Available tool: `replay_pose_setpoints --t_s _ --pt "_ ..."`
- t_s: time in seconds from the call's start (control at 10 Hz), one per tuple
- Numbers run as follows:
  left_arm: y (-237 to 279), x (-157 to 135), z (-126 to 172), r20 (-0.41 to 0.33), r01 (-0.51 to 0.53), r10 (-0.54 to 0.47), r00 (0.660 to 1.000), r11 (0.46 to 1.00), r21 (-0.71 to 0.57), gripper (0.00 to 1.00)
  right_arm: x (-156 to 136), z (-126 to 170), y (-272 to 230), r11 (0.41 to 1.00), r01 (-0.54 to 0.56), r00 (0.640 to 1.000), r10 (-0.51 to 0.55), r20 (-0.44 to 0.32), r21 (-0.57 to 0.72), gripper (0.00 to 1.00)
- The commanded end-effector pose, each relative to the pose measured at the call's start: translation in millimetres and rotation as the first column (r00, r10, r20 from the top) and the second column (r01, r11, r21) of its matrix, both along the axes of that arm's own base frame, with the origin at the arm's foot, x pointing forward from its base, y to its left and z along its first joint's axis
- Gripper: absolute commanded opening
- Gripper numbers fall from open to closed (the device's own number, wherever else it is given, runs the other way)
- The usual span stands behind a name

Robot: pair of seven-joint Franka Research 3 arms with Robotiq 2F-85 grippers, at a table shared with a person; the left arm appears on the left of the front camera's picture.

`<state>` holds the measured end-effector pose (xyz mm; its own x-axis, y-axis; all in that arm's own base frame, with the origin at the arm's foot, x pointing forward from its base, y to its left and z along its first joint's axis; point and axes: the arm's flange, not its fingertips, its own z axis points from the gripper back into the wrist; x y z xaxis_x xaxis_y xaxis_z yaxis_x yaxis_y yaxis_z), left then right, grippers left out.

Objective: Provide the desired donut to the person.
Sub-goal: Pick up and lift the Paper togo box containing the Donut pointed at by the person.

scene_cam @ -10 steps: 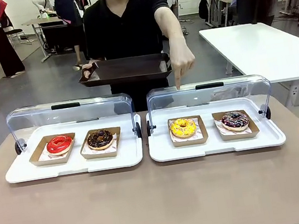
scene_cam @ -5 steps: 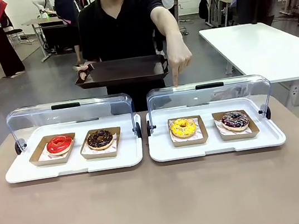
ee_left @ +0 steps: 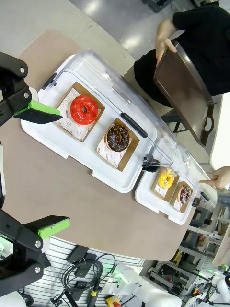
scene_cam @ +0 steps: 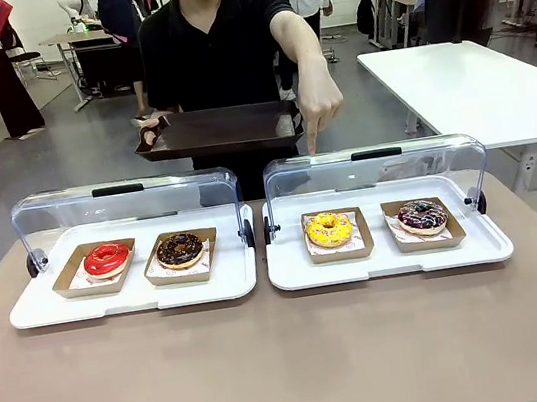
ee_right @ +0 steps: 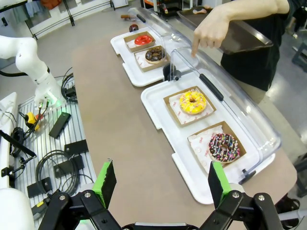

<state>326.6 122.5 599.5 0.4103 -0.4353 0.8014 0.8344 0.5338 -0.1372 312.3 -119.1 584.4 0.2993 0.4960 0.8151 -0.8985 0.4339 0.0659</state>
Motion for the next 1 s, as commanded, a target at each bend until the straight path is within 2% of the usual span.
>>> replay_pose_setpoints --t_s 0.0,0.4,0.6,0.7,0.9 --pt "-2 2 3 0.0 0.007 -0.007 1.0 1.0 -0.004 1.0 1 0 0 1.0 -0.004 1.0 0.004 -0.001 0.009 1.0" --pt "-2 2 3 0.0 0.007 -0.007 1.0 1.0 -0.004 1.0 0 0 0 1.0 0.0 1.0 0.0 0.0 0.0 1.0" --pt "-2 2 3 0.0 0.007 -0.007 1.0 1.0 -0.004 1.0 18 -1 56 0.981 -0.16 0.986 0.154 -0.065 -0.112 1.0" --pt "-2 2 3 0.0 0.007 -0.007 1.0 1.0 -0.004 1.0 29 1 90 0.955 -0.226 0.974 0.216 -0.073 -0.191 1.0" --pt "-2 2 3 0.0 0.007 -0.007 1.0 1.0 -0.004 1.0 50 -9 173 0.855 -0.336 0.941 0.326 -0.096 -0.395 1.0"
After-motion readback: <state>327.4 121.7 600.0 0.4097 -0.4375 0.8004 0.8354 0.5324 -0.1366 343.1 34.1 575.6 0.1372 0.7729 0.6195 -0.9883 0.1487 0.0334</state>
